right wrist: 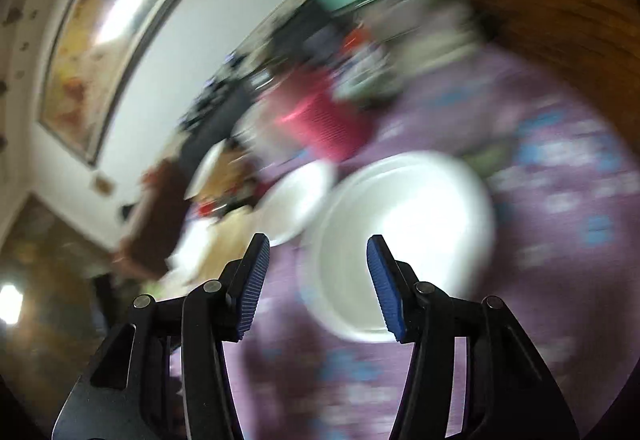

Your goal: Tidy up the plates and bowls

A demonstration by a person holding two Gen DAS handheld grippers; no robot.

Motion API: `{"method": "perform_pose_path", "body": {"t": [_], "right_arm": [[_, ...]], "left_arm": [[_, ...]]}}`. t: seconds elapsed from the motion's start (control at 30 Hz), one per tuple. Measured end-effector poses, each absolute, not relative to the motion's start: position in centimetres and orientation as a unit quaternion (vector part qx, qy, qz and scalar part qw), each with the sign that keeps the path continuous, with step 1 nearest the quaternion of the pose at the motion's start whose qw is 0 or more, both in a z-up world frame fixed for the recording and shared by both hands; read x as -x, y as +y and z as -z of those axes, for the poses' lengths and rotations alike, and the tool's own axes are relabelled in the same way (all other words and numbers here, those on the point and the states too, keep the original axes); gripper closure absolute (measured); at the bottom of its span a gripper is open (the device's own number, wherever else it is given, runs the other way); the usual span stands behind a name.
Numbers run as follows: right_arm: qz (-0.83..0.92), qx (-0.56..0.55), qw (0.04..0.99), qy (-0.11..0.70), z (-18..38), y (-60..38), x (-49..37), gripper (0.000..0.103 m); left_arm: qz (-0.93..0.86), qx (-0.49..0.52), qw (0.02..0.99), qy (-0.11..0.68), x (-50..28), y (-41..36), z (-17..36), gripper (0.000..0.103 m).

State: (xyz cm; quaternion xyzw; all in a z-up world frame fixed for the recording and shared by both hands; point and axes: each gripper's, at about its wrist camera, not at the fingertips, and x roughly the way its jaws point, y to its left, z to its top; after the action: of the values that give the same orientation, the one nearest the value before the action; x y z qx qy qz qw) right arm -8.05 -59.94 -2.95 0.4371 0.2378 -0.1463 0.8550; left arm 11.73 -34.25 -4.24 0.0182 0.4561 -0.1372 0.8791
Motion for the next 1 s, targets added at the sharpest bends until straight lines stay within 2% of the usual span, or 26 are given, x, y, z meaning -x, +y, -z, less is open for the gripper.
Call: {"method": "perform_pose_path", "body": {"t": [0.17, 0.4, 0.77, 0.83, 0.9, 1.0], "right_arm": [[0.048, -0.470, 0.840, 0.266, 3.6, -55.6, 0.1, 0.052], [0.094, -0.477, 0.816, 0.312, 7.3, -52.7, -8.5, 0.052], [0.213, -0.445, 0.787, 0.370, 9.7, -53.5, -15.4, 0.052], [0.217, -0.442, 0.782, 0.382, 9.9, -53.6, -15.6, 0.061], [0.217, -0.430, 0.786, 0.388, 9.7, -53.6, -15.4, 0.084], [0.222, -0.408, 0.795, 0.389, 9.6, -53.7, -14.8, 0.092]], "left_arm": [[0.043, 0.021, 0.896, 0.441, -15.8, -28.4, 4.6, 0.041], [0.066, 0.063, 0.861, 0.500, -18.2, -26.6, 7.7, 0.041], [0.077, 0.091, 0.852, 0.509, -18.7, -25.6, 7.3, 0.041], [0.087, 0.096, 0.847, 0.515, -18.8, -25.7, 7.5, 0.041], [0.098, 0.101, 0.841, 0.523, -19.1, -25.8, 7.7, 0.041], [0.109, 0.120, 0.837, 0.522, -19.3, -25.4, 7.6, 0.041]]}}
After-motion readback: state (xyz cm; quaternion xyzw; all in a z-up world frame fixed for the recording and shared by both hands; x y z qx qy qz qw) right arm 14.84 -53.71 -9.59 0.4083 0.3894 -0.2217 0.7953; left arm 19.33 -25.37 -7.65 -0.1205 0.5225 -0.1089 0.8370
